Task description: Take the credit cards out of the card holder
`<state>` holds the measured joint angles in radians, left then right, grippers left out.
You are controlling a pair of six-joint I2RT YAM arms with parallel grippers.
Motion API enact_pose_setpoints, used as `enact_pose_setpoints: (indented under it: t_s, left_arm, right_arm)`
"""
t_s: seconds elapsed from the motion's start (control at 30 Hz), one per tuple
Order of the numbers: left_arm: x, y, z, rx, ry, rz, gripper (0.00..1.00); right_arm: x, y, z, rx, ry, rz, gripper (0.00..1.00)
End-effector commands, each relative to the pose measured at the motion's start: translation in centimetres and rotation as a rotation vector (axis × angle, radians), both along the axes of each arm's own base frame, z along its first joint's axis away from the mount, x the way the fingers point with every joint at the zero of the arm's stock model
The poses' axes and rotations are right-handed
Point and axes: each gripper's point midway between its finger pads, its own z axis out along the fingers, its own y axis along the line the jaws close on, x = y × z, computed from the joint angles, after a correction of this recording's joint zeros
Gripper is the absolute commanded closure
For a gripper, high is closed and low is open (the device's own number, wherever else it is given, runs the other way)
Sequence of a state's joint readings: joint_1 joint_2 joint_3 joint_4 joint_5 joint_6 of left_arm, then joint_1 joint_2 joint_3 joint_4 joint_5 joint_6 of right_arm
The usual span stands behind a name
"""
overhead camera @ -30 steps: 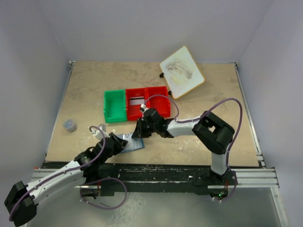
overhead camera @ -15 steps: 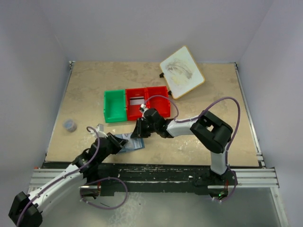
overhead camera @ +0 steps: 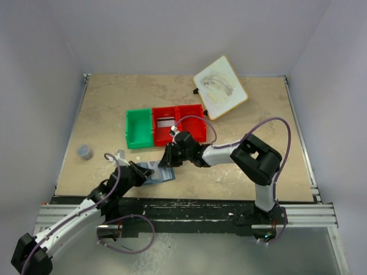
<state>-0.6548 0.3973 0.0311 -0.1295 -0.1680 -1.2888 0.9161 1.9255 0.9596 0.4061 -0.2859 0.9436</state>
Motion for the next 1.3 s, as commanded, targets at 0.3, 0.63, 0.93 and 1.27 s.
enact_pose_setpoints:
  t_s: [0.3,0.63,0.93,1.27]
  left_arm:
    - [-0.6,4.0,-1.5,0.246,0.106,0.093,1.0]
    - [-0.7,5.3,0.0,0.272,0.084,0.134,1.0]
    - [0.8,4.8,4.4,0.273,0.006,0.135,1.0]
    - [1.1,4.6,4.8,0.27,-0.008,0.132,1.0]
  right_arm:
    - [-2.7,-4.3,-6.1,-0.244,0.11,0.0,0.77]
    - [-1.9,-4.3,-5.4,-0.258,0.078,-0.005,0.77]
    - [0.0,-3.4,-3.2,-0.271,-0.007,-0.007,0.77]
    - [0.9,-2.4,-0.4,-0.228,-0.06,0.003,0.76]
